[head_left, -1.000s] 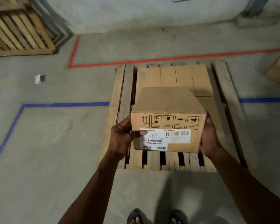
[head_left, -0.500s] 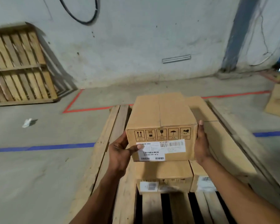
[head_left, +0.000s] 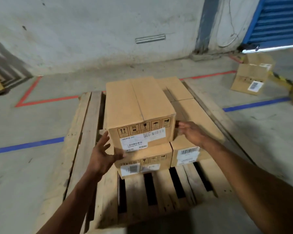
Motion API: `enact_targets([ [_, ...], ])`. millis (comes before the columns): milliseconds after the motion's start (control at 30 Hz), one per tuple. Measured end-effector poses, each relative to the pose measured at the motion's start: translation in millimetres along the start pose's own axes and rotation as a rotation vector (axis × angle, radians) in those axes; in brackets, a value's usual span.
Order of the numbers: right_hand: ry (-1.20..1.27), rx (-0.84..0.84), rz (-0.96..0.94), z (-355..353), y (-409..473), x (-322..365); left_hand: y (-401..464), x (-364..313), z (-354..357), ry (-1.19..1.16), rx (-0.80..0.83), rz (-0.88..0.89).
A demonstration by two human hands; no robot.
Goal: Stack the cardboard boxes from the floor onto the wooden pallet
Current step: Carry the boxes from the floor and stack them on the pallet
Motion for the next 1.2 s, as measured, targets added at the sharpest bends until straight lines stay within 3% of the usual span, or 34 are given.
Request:
enact_targets([
  [67,-0.216,0.130,0.038,10.2,-13.6,-5.3,-4.2,19.8,3.4,0.141,0.048,-0.104],
  [167,-0.488,0.194,-0.069,29.2,-32.5,3.8,-13.7,33.8,13.1,0.197,0.095,-0.210],
  [267,-0.623,0.176,-0.169,41.9,-31.8,7.4,-18.0,26.9,19.6,0.323,-0.007,-0.191],
  [367,-0.702,0.139,-0.191,53.3,-34.8,6.7,-22.0,22.5,13.9,0.267,-0.125,-0.223],
  [533,-0.848,-0.056,-0.192,49.6,-37.8,8.7,-34.5,16.9,15.7,0.334,-0.186,-0.180],
  [933,-0.731,-0.212,-0.199,44.3,-66.7,28.5,-41.0,18.1,13.9,0.610,-0.264,-0.161],
  [1200,-0.892,-0.242,-0.187,47.3,-73.5,24.5,-44.2,23.0,16.6,0.618,-0.287,-0.146],
])
Point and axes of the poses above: each hand's wrist, its own y-axis towards the middle knuckle, its own z-axis out of the palm, x = y × z, the point moved 5 cm from there along y, towards the middle knuckle, and after that the axes turned 6 degrees about -z, right-handed, at the moved point
